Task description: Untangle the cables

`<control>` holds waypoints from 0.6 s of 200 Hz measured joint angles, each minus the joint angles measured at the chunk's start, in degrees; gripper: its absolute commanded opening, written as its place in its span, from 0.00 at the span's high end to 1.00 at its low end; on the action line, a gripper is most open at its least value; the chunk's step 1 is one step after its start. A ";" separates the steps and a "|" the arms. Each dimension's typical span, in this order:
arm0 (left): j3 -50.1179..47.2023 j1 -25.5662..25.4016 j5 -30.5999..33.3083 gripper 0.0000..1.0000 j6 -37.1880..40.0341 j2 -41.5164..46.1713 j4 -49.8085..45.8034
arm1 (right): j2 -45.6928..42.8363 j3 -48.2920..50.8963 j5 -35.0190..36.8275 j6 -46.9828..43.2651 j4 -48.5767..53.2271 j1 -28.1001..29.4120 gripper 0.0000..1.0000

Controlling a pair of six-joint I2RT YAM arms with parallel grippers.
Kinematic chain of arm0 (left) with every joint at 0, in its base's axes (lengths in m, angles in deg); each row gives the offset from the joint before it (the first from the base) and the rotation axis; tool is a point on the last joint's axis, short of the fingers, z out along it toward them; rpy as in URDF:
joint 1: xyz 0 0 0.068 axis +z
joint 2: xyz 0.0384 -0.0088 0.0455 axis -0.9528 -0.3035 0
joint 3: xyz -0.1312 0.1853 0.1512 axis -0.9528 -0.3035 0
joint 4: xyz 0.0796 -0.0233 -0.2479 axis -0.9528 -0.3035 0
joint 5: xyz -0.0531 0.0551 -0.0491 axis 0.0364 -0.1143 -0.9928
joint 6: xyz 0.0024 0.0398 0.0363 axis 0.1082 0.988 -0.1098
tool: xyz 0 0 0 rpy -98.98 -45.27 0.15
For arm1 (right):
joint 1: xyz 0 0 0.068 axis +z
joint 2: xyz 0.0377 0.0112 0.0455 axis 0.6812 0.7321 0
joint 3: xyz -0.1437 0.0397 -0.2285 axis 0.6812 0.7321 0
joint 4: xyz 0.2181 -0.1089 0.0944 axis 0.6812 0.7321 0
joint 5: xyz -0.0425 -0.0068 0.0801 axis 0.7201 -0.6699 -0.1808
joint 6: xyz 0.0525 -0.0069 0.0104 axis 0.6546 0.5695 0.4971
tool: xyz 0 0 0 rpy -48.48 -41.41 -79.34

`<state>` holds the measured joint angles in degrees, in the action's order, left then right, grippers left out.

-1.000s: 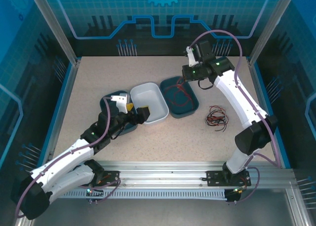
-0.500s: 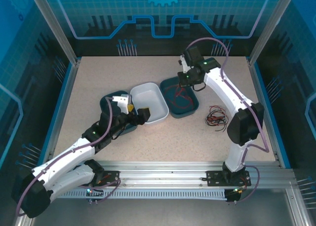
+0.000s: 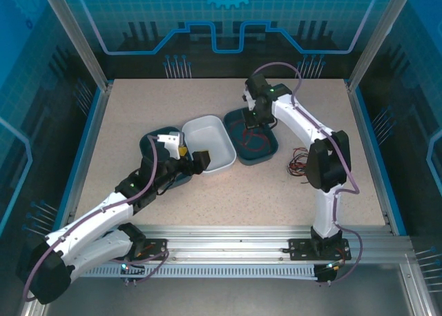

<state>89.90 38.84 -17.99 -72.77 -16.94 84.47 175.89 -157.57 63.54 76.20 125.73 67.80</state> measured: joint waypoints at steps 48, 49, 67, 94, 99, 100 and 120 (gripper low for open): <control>0.00 0.00 0.00 0.01 0.00 0.00 0.00 | 3.56 0.02 0.63 0.00 -0.02 0.00 0.96; 0.00 0.00 0.00 0.01 0.00 0.00 0.00 | 3.58 0.02 0.66 0.00 -0.02 0.00 0.96; 0.00 0.00 0.02 0.01 0.00 0.00 0.00 | 3.74 0.02 0.68 0.04 -0.04 0.00 0.89; 0.00 0.00 0.02 0.01 0.00 0.00 0.00 | 3.67 0.52 1.57 -0.07 -0.61 0.00 0.79; 0.00 0.00 0.02 0.01 0.00 0.00 0.00 | 3.63 0.81 1.75 -0.24 -0.74 0.00 0.77; 0.00 0.00 0.02 0.01 0.02 0.00 0.00 | 3.63 0.85 1.77 -0.20 -0.76 0.00 0.76; 0.00 0.00 0.02 0.01 0.00 0.00 0.00 | 2.82 2.54 2.36 -0.17 -1.03 0.00 0.69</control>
<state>89.90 38.84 -17.96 -72.77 -16.94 84.47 178.71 -155.04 65.90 76.03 124.70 67.80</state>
